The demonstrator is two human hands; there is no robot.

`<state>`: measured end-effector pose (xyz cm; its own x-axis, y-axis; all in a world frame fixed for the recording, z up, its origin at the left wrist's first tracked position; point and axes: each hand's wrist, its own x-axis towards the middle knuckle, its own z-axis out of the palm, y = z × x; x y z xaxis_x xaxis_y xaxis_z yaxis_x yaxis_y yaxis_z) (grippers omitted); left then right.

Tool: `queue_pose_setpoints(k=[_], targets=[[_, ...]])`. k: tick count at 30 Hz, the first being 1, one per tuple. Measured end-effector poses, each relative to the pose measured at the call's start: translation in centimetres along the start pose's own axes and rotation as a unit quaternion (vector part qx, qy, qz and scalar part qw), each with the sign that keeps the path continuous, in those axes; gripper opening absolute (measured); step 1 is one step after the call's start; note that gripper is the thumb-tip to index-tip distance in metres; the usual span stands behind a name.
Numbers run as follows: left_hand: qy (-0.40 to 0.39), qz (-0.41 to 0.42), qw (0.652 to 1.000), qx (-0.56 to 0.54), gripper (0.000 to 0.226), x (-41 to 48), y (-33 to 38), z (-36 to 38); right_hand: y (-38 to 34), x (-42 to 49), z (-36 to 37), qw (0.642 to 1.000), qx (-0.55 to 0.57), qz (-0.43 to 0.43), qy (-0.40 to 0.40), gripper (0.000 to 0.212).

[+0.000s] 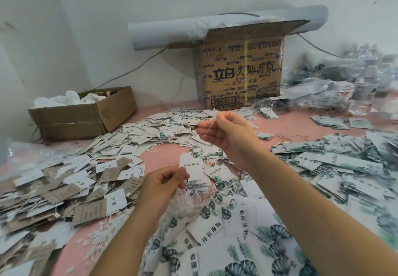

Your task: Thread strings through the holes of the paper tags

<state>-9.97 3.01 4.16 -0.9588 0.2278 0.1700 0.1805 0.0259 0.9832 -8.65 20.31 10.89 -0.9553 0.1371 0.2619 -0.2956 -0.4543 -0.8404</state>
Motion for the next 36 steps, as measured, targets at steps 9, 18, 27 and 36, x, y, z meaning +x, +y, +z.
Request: queue_pose_setpoints(k=[9,18,27,36], targets=[[0.05,0.046,0.992,0.105,0.017,0.3,-1.8,-0.5,0.1,0.5,-1.3,0.987,-0.106,0.016,0.118,0.018],[0.041,0.136,0.878,0.458,0.039,0.5,-3.9,-0.4,5.8,-0.1,-2.2,0.65,-0.749,0.115,-0.056,0.054],[0.033,0.135,0.862,0.487,0.043,0.9,-4.9,-0.6,6.7,0.0,-1.6,0.703,-0.701,0.098,-0.07,0.049],[0.034,0.138,0.865,0.481,0.044,0.8,-4.9,-0.6,5.9,0.5,-2.1,0.782,-0.616,0.09,-0.026,0.04]])
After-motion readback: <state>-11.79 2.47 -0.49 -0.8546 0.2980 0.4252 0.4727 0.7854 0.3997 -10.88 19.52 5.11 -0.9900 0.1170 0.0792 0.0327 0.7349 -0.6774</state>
